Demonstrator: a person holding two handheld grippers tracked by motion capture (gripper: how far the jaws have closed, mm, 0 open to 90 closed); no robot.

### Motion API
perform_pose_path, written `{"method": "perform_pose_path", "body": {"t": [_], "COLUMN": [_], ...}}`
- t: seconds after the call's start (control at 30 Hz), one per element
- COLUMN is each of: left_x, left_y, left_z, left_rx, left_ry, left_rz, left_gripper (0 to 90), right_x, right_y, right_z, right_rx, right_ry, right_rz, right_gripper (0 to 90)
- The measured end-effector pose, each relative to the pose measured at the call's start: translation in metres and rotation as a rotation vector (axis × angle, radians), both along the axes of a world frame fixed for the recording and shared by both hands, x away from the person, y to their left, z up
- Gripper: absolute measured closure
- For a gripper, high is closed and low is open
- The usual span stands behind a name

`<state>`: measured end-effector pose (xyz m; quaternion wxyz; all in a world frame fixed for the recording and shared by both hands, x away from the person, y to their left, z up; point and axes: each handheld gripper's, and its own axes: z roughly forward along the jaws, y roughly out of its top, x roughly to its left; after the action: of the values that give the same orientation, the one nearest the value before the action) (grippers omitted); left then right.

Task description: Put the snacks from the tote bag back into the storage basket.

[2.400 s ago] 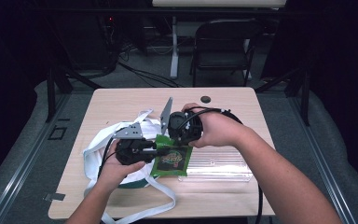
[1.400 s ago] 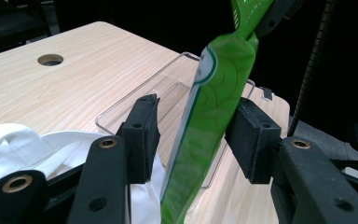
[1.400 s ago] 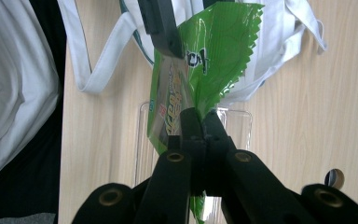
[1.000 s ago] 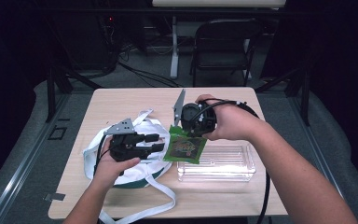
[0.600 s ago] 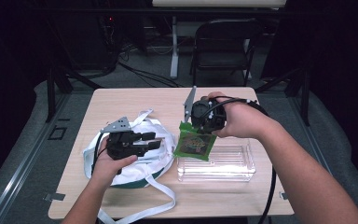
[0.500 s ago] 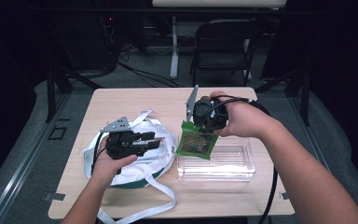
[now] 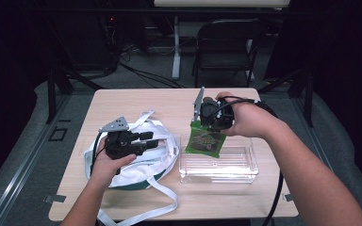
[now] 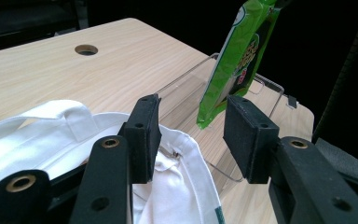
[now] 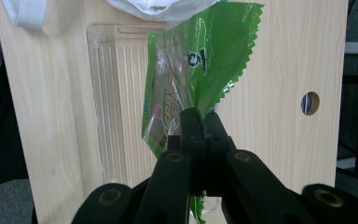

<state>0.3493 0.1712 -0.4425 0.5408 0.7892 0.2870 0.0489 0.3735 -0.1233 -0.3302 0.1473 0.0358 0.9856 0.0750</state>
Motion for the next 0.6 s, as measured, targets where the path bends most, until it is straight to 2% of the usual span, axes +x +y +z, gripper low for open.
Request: {"method": "perform_pose_path", "body": {"t": [0.37,0.53,0.6], "left_x": [0.003,0.004,0.005], "left_y": [0.004,0.006,0.007], "left_z": [-0.003,-0.004,-0.004], "left_rx": [0.001,0.003,0.004], "left_ry": [0.006,0.01,0.012], "left_rz": [0.02,0.026,0.028], "left_gripper": [55.6,55.7,55.7], "right_x": [0.008,0.011,0.012], "right_y": [0.002,0.006,0.007], "right_z": [-0.018,-0.029,-0.031], "right_rx": [-0.029,-0.084,-0.09], "right_ry": [-0.014,-0.037,-0.042], "right_rz": [0.004,0.015,0.015], "right_gripper": [90.0,90.0,90.0]}}
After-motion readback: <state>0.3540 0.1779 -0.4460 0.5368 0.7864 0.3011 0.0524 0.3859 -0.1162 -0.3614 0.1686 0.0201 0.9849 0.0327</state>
